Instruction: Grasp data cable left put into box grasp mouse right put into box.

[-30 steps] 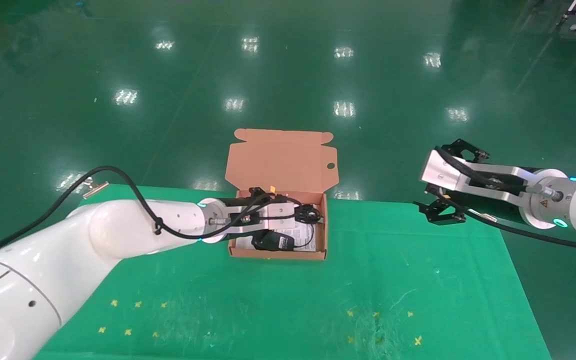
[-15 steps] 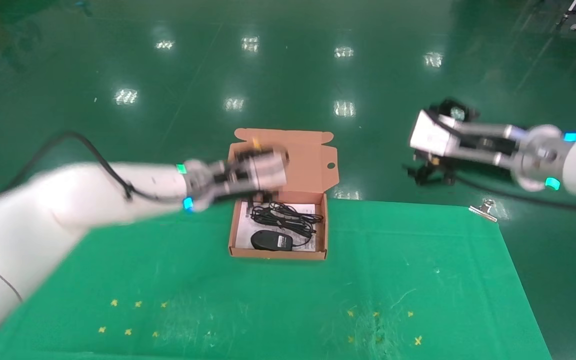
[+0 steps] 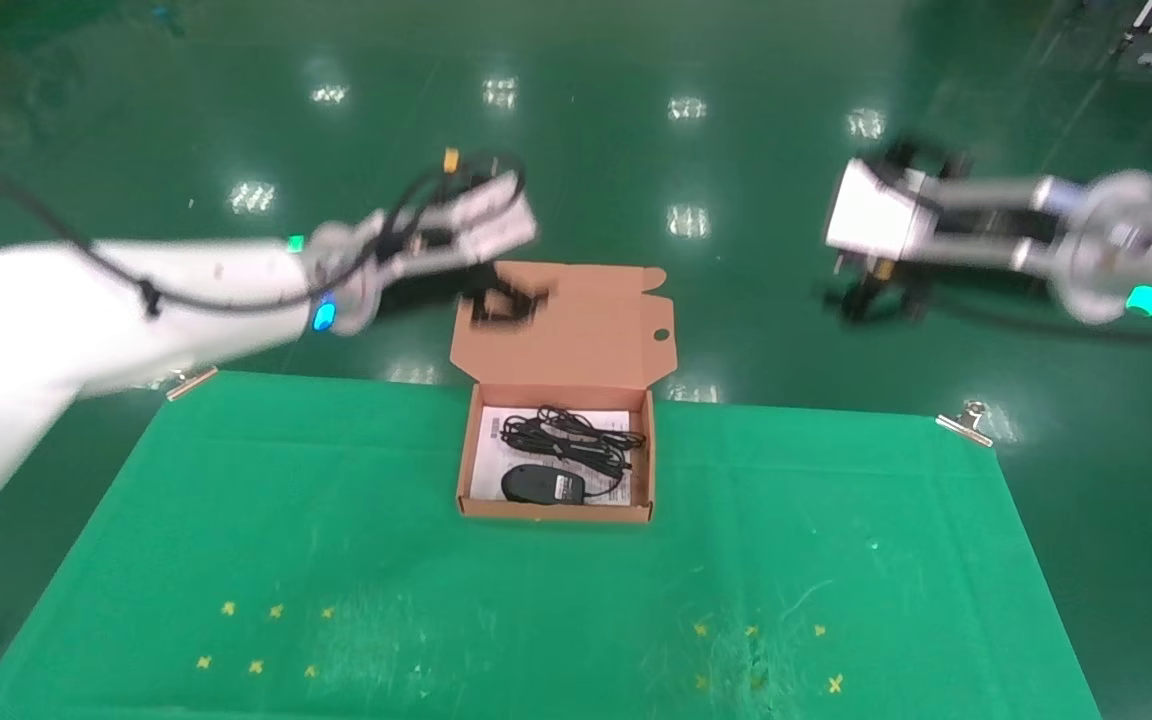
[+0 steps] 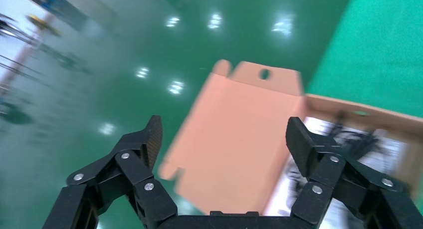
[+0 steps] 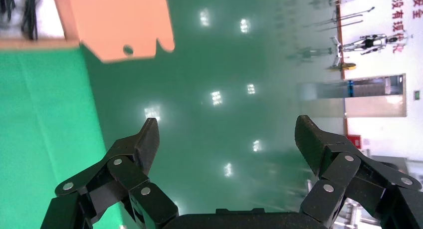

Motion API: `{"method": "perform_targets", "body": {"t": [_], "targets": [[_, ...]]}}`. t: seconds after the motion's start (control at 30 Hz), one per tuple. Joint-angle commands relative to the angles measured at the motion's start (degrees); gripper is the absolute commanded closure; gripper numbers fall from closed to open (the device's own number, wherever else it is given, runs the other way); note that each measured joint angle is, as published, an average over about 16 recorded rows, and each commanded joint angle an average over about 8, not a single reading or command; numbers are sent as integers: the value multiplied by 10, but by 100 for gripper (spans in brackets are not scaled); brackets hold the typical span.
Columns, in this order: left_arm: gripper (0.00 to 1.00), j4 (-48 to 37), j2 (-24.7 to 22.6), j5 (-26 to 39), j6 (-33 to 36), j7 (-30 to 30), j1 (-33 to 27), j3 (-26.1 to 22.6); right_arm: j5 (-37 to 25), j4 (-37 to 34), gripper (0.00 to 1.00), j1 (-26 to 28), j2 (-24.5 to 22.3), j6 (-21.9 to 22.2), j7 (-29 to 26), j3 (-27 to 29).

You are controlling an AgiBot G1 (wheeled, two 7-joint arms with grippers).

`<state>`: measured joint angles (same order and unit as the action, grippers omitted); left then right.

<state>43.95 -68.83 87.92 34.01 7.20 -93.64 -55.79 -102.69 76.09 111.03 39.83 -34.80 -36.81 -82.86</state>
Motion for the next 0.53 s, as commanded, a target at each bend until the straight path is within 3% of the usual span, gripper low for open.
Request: {"method": "perform_targets", "body": {"t": [0.03, 0.53], "targets": [[0, 8, 10, -13, 15, 1, 9, 11, 17, -1, 0, -14, -1, -15, 7, 19], [3, 81, 92, -125, 140, 10, 87, 108, 165, -7, 0, -134, -13, -138, 71, 182]]}}
